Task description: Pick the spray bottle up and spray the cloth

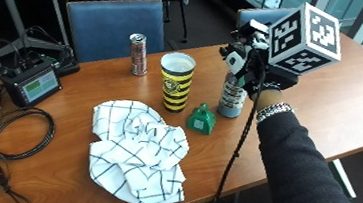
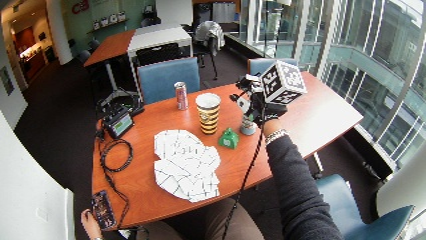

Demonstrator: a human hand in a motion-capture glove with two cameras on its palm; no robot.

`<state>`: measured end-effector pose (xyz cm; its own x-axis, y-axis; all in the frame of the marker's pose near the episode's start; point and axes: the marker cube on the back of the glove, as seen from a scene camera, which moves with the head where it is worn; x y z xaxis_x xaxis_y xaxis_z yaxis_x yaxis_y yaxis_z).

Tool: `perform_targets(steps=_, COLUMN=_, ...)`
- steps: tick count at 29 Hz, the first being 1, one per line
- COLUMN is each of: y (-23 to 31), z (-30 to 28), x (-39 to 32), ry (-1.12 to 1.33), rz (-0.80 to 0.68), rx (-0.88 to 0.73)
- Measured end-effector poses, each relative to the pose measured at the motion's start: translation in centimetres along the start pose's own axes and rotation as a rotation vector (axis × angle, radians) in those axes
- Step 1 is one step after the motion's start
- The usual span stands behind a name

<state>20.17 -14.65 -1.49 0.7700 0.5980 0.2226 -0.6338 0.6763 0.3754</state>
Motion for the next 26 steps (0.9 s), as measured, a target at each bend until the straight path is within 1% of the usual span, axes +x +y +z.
perform_targets(steps=2, y=-0.1, z=0.7, x=1.3, ry=-0.066, rz=0.089, rx=0.015)
perform_targets(steps=6, y=0.7, z=3.1, x=3.8, ry=-0.331, rz=0.310, rx=-0.010)
perform_targets(steps=9, y=1.1, z=4.6, x=4.9, ry=-0.445, rz=0.393, rx=-0.052)
perform_targets(steps=16, y=1.4, z=6.4, x=5.1, ry=-0.566, rz=0.448, rx=-0.094)
perform_targets(steps=26, y=1.5, z=7.3, x=4.4, ry=-0.658, rz=0.445, rx=-0.145)
